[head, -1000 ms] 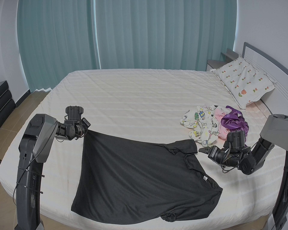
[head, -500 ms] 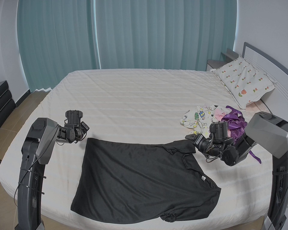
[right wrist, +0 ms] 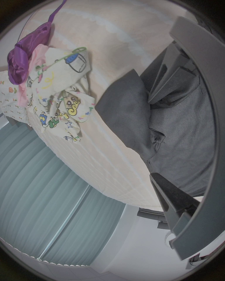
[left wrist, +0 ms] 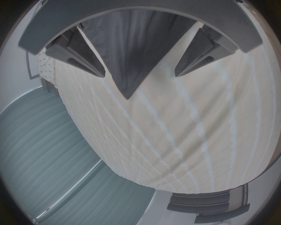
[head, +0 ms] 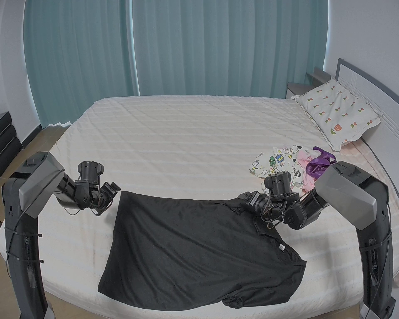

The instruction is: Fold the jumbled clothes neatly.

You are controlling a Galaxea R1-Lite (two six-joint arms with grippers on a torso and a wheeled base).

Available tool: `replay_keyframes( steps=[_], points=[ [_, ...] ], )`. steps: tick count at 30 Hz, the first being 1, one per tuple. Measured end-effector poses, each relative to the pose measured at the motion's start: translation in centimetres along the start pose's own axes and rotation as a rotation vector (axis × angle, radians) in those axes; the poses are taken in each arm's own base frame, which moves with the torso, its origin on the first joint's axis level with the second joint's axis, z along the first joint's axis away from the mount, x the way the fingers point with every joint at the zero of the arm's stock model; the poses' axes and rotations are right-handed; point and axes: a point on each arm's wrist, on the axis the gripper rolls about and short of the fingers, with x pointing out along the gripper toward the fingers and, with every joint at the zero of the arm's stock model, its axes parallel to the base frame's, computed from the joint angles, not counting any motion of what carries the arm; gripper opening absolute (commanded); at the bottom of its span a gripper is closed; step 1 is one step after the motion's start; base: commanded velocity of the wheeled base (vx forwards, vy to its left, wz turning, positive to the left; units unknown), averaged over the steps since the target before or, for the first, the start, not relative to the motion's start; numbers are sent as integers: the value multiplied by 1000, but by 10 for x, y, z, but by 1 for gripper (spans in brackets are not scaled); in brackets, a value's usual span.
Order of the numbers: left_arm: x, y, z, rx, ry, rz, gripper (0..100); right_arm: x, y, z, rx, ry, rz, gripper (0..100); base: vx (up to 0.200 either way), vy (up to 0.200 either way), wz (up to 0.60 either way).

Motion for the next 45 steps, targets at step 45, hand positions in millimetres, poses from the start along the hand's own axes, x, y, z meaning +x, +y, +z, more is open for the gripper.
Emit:
replay_keyframes(
  steps=[45],
  points=[
    [-95,22,-81,-81,173,-166,100,65,7,56,-150,-333,99,100,0,0,0]
  ],
)
